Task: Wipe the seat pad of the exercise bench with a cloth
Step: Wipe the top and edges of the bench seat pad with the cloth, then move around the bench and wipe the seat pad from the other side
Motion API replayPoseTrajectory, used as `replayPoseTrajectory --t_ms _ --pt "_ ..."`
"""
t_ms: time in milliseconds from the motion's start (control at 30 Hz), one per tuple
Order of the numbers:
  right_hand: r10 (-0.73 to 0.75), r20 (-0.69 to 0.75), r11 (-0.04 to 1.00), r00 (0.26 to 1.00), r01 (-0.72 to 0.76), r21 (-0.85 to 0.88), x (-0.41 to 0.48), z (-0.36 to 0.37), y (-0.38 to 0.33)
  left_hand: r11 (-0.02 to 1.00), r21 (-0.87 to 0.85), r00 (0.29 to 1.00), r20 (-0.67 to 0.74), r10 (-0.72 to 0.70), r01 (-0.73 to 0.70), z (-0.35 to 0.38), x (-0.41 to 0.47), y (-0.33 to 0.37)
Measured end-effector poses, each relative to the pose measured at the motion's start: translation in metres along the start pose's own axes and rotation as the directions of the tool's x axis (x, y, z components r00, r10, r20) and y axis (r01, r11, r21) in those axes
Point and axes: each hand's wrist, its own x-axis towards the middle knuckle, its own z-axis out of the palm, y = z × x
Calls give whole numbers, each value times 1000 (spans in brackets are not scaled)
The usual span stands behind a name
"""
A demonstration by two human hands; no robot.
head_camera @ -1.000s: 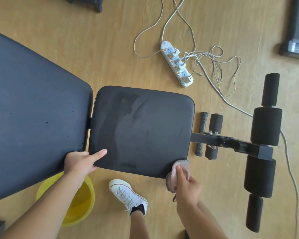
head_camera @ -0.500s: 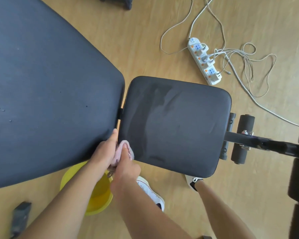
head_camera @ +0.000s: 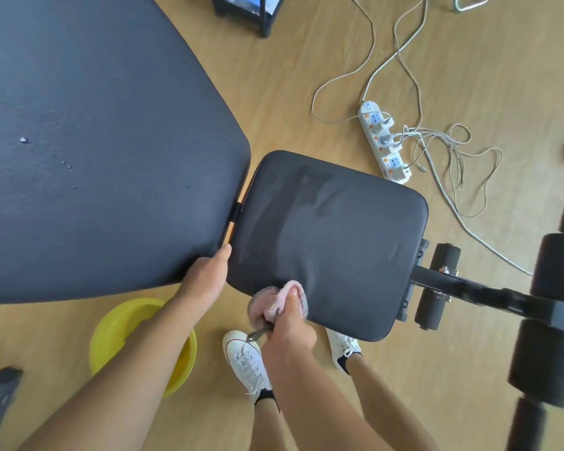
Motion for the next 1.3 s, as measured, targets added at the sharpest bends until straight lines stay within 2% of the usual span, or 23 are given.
replayPoseTrajectory --t_ms 67,100,167,267,367,433,500,600,700,733,833,933,1033,1100,1167,1233,1300 --pt "-91 -70 996 993 91 -2 22 -50 -16 1000 -24 999 -46 7 -9 3 -8 -7" --pt "-150 -87 988 985 145 -56 33 -79 -24 999 -13 998 -60 34 -34 4 -18 -9" --pt "-276 -25 952 961 270 -144 27 -125 -45 991 60 990 -77 122 -118 7 -39 -18" --pt "-458 87 816 885 457 -353 -11 -155 -64 974 125 971 -118 206 -191 13 -67 -42" --pt "-598 317 577 736 670 -468 -38 -123 -74 973 92 966 -136 221 -210 13 -96 -60" --pt "-590 498 376 635 762 -527 -59 -90 -66 966 8 953 -160 256 -258 5 -112 -69" --pt "-539 680 177 497 856 -485 -88 -66 -48 942 -118 935 -206 287 -315 -11 -130 -81" --pt "-406 865 -67 296 934 -351 -130 -46 -11 874 -284 901 -308 305 -393 -40 -157 -112" --pt "-204 968 -309 147 928 -206 -148 -46 36 833 -424 902 -391 186 -355 -61 -182 -168" --pt "-149 982 -369 120 914 -168 -151 -49 54 826 -460 903 -411 127 -325 -65 -191 -191" --pt "37 995 -477 94 877 -65 -144 -64 118 831 -502 907 -421 7 -239 -66 -220 -275" --pt "208 957 -602 200 798 -36 -123 -91 202 903 -397 943 -331 27 -165 -57 -252 -371" --pt "357 878 -609 318 792 -39 -98 -140 292 984 -172 975 -223 10 -50 -40 -289 -477" --pt "511 791 -642 336 761 92 -77 -183 342 989 -138 986 -156 -64 43 -24 -316 -541" --pt "631 711 -632 310 737 239 -53 -227 378 982 -153 985 -118 -128 109 -5 -341 -599" --pt "669 695 -612 262 725 316 -25 -256 407 970 -188 979 -105 -177 155 17 -363 -652" --pt "715 684 -602 144 624 498 3 -270 426 944 -261 970 -79 -229 202 41 -383 -702"
